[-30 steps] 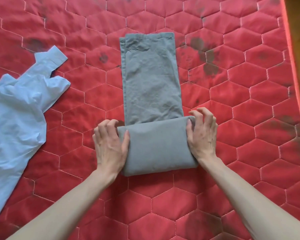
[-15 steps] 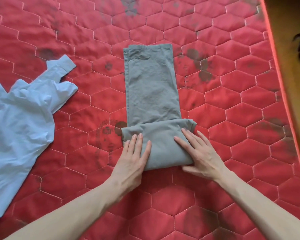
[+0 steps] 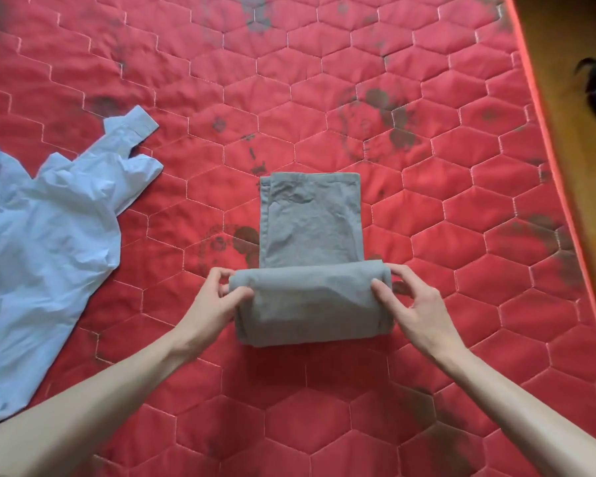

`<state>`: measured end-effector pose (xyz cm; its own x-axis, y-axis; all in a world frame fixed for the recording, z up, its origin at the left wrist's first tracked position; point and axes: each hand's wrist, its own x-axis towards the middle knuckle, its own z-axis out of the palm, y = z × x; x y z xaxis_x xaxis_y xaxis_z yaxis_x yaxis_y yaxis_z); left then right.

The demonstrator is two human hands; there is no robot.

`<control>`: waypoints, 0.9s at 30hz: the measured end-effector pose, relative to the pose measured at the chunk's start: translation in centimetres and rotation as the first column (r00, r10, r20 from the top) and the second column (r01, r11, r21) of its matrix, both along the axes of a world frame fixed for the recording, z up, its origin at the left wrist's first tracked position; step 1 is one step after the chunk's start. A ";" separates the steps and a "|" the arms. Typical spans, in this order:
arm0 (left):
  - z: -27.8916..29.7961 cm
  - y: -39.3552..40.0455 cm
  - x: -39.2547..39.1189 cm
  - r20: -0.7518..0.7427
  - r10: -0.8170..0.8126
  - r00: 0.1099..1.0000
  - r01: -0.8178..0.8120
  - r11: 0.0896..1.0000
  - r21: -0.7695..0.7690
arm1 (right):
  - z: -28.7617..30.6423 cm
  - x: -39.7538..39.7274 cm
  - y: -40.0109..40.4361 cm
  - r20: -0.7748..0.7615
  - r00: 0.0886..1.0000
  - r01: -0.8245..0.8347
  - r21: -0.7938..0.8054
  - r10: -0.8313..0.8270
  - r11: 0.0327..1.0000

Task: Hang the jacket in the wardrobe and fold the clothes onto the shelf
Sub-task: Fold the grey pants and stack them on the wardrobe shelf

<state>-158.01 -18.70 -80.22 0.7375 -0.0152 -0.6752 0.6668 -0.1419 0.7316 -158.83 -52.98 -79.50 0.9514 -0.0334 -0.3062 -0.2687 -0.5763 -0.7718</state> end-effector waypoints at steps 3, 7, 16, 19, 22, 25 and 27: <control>-1.7 -1.1 -0.1 0.013 0.127 0.992 -0.127 0.992 -0.001 | -1.7 0.0 1.6 -0.074 0.995 0.076 0.021 -0.074 0.997; -3.1 -2.7 -0.1 0.091 0.031 0.995 -0.037 0.997 0.068 | -3.8 -1.1 3.6 -0.108 0.992 0.057 -0.085 -0.066 0.995; -4.0 -3.8 -2.6 0.232 -0.032 0.972 -0.019 0.977 0.211 | -4.0 -3.4 6.7 0.080 0.946 0.313 0.023 -0.314 0.950; -4.0 -4.1 -2.5 0.211 0.058 0.976 -0.104 0.972 0.210 | -3.8 -3.8 6.6 -0.030 0.906 0.419 0.219 -0.423 0.881; -4.0 -3.8 -2.4 0.169 0.016 0.985 -0.055 0.972 0.229 | -4.6 -3.0 7.0 -0.160 0.818 0.569 0.361 -0.553 0.739; -4.0 -4.2 -3.0 0.165 -0.028 0.986 -0.014 0.970 0.244 | -5.4 -1.5 8.0 -0.249 0.730 0.681 0.345 -0.636 0.646; -3.8 -4.5 -3.2 0.190 -0.027 0.981 -0.021 0.969 0.246 | -5.2 -1.2 8.3 -0.149 0.744 0.666 0.250 -0.651 0.703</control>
<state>-161.18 -23.19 -83.99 0.8529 0.1309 -0.5053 0.5178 -0.3354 0.7870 -160.07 -44.71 -84.66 0.7034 -0.5556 -0.4432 -0.5388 -0.0101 -0.8424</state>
